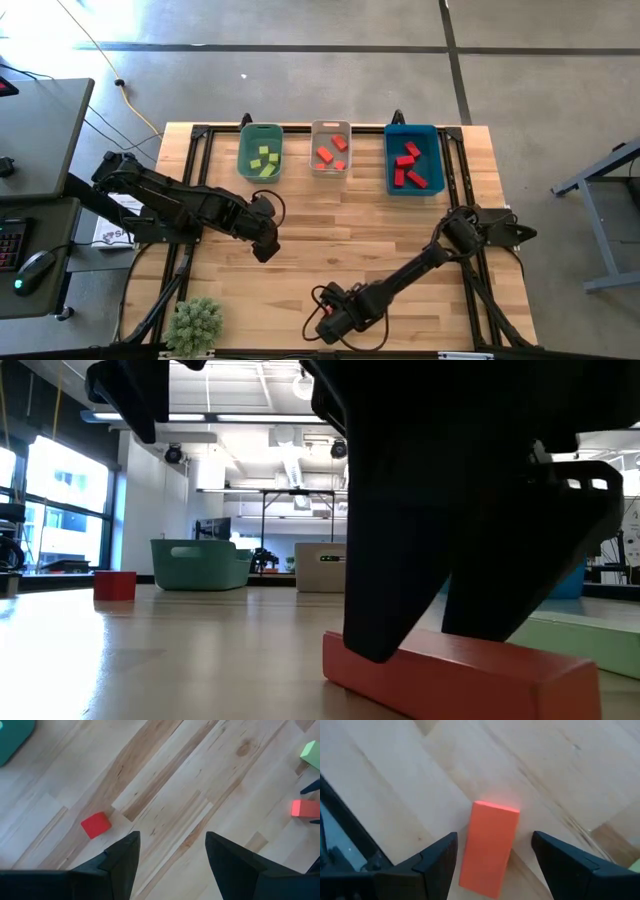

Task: Sort & place blocks by color
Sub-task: Put the orange block into the gray bin

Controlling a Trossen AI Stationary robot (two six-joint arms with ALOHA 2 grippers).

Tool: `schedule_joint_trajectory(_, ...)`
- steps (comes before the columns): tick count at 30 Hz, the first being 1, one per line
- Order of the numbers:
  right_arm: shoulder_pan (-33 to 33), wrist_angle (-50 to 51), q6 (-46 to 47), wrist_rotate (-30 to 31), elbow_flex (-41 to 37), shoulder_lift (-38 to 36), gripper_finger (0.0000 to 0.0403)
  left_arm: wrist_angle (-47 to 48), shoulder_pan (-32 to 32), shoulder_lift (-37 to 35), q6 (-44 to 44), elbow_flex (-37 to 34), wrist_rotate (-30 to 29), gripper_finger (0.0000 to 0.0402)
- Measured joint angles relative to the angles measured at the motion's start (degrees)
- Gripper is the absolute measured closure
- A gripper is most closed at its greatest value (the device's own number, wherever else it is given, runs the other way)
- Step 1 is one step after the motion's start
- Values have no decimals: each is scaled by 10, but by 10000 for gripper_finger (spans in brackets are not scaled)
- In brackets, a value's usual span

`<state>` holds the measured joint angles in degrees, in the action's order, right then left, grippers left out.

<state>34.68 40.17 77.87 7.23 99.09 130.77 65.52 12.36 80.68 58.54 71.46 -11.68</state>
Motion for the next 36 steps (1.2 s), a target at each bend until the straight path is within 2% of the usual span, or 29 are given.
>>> schedule_joint_trajectory(12, -2, 35, 32, 5, -1, 4, 153, -12, 0, 0, -2, 0, -2, 188)
schedule_joint_trajectory(25, -5, 64, 28, 5, -3, 4, 257, -12, 0, 0, -13, 0, -10, 188)
schedule_joint_trajectory(36, -10, 66, 17, 2, -4, 2, 295, -11, 0, 0, -48, 0, -10, 188)
